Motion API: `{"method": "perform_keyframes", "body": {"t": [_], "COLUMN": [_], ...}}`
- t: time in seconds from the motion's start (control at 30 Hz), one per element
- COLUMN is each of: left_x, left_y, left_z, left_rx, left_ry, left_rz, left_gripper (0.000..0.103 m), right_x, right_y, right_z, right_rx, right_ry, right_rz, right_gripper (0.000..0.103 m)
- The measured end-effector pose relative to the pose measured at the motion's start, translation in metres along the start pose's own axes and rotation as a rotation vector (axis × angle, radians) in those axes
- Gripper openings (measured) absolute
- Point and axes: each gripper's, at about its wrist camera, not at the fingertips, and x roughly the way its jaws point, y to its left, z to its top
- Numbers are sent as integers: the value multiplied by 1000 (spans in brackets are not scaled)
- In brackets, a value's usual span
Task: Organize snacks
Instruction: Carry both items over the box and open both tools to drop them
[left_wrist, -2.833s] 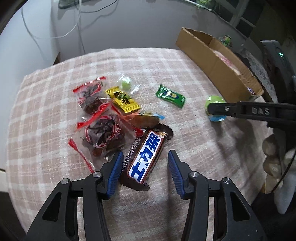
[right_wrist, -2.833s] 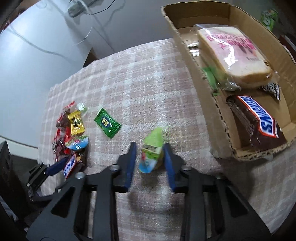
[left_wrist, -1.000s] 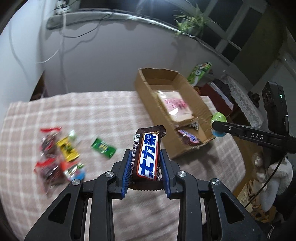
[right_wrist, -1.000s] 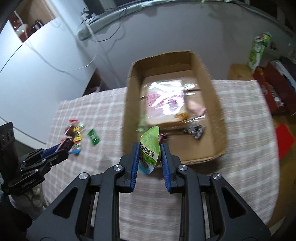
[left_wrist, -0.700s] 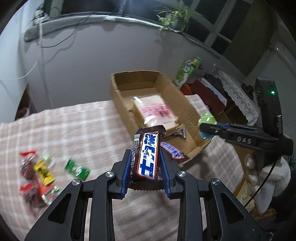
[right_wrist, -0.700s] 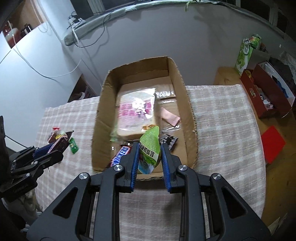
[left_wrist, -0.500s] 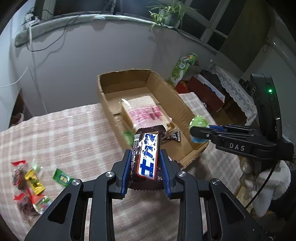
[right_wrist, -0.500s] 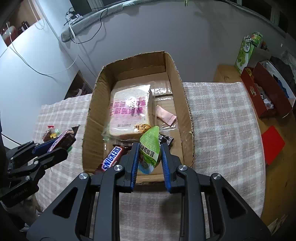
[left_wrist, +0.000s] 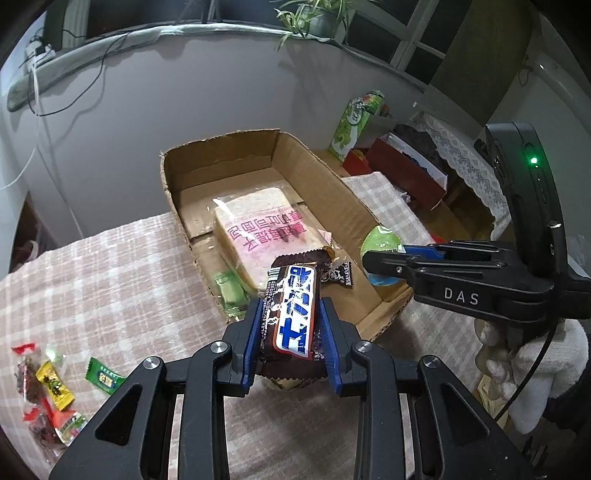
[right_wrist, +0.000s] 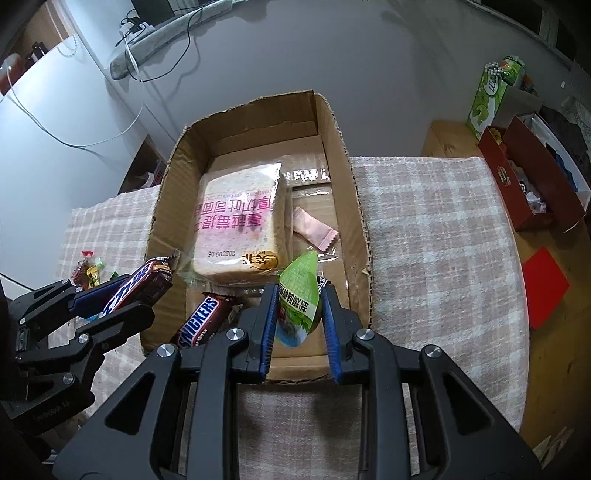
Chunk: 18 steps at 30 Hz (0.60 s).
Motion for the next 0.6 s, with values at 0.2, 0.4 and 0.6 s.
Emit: {"method": "perform_keyframes", "body": {"t": [0.2,0.4,0.6], "left_x": [1,-4,-16], "left_y": [5,12,24], "left_z": [2,0,-6], "left_rx": [-34,-52,-87], "left_ry": [7,-2,-15], "left_rz": [-8,-4,4], "left_gripper": [33,33,33], "right_x": [-2,-7,-11], "right_y": [2,7,17], "right_z": [3,5,5], "right_rx": [-14,-33,-49], "right_ry": [-15,-24,-30], "right_rz": [-27,-31,-15], "right_gripper": [53,53,54]}}
